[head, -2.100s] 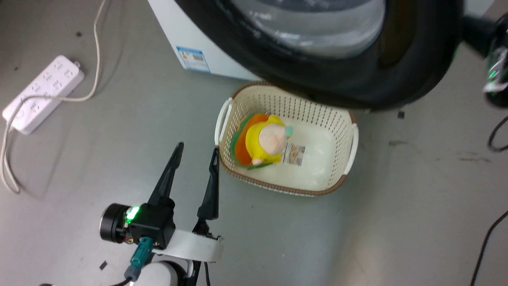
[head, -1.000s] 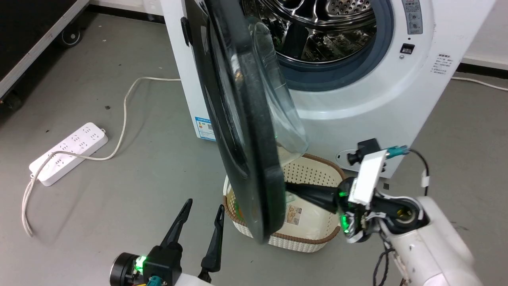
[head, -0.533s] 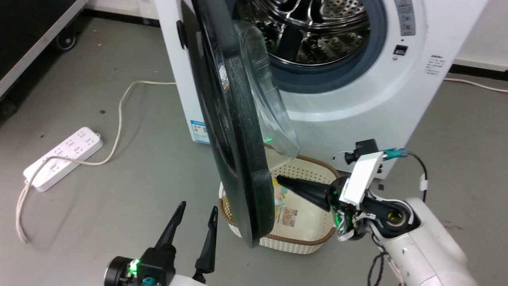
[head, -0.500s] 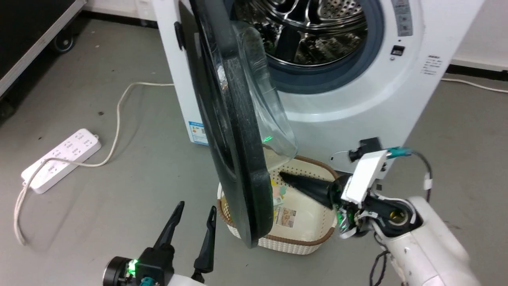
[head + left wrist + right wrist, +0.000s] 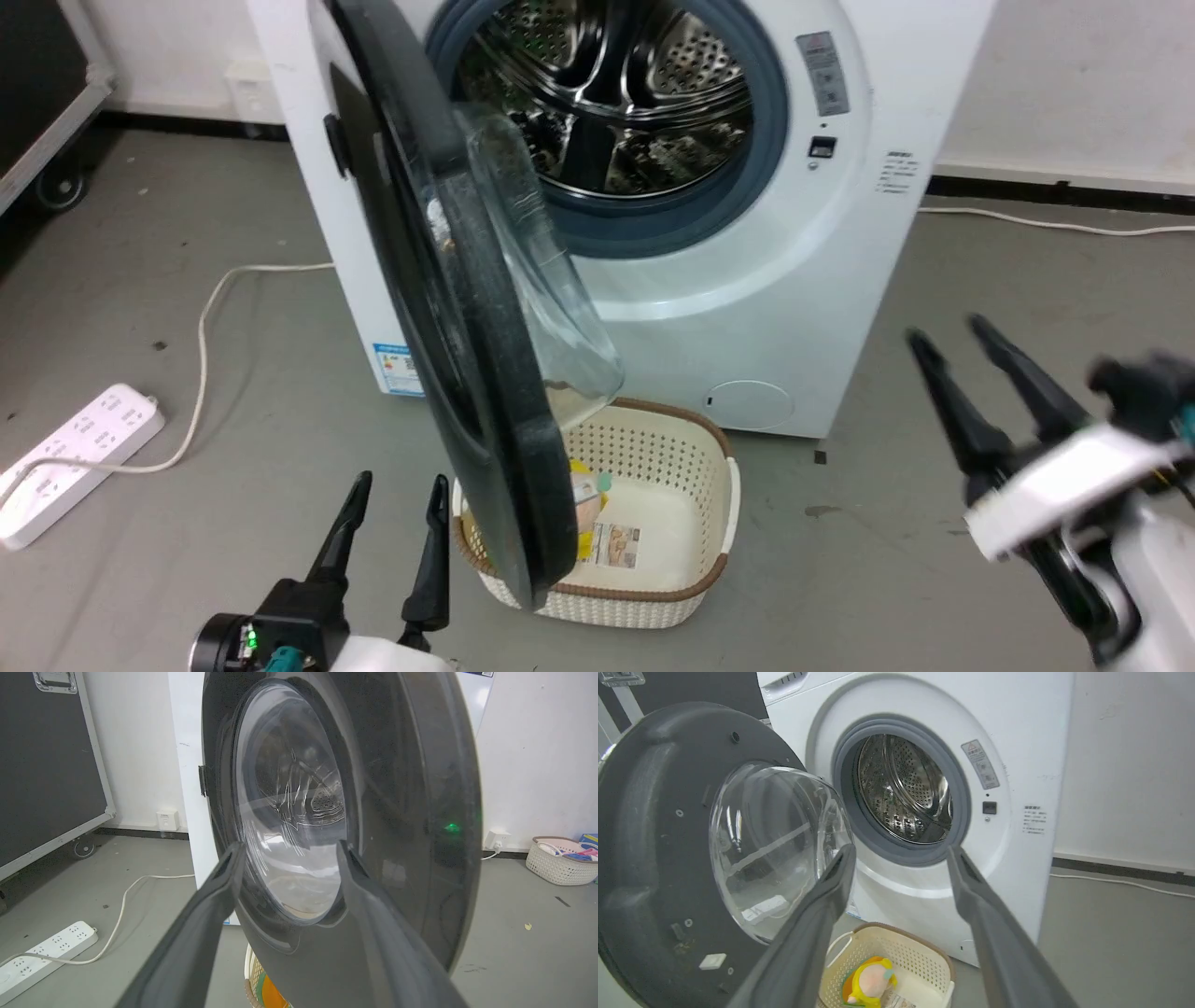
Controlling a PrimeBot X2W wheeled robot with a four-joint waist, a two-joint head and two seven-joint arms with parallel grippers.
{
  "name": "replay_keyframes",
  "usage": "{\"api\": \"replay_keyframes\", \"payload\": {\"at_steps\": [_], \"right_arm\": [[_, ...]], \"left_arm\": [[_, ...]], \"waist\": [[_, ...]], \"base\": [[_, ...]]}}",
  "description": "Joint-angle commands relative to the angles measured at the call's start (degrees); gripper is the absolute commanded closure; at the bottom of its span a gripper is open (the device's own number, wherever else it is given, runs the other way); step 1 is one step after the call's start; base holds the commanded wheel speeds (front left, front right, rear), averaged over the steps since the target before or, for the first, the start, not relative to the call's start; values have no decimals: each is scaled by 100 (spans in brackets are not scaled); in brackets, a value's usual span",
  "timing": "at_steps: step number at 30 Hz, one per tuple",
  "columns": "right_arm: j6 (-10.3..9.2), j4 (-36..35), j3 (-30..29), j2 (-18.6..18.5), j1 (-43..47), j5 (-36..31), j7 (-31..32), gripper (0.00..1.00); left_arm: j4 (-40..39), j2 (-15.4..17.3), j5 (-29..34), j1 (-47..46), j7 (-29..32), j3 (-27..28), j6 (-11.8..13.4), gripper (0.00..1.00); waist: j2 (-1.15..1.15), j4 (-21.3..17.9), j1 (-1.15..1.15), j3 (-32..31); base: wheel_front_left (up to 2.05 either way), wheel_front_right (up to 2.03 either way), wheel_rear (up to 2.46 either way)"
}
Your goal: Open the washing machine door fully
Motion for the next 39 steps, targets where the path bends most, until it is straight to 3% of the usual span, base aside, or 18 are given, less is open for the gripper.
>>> {"api": "replay_keyframes", "payload": {"at_steps": [1, 4, 10, 15, 22, 39], "right_arm": [[6, 5, -175, 10, 292, -371, -292, 0], [6, -53, -734, 283, 862, -1375, -707, 0], [6, -749, -1924, 1301, 1971, -2991, -889, 0], [6, -1202, -2212, 1849, 2573, -3769, -901, 0], [6, -1245, -2347, 2089, 2847, -4117, -903, 0], [6, -1230, -2319, 2125, 2837, -4027, -903, 0]], "left_arm": [[15, 9, -26, 75, -30, 61, -31, 0], [-8, 9, -50, 167, -30, 165, -26, 0], [35, 9, -46, 301, -30, 215, -56, 0], [111, 9, -50, 333, -30, 256, -84, 0], [302, 9, -34, 339, -30, 254, -116, 0], [392, 9, -61, 246, -30, 178, -84, 0]], "waist": [[0, -111, 0, -78], [0, -234, 0, -110], [0, -383, 0, -109], [0, -427, 0, -83], [0, -448, 0, -63], [0, -415, 0, -37]], "base": [[0, 0, 0], [0, 0, 0], [0, 0, 0], [0, 0, 0], [0, 0, 0], [0, 0, 0]]}}
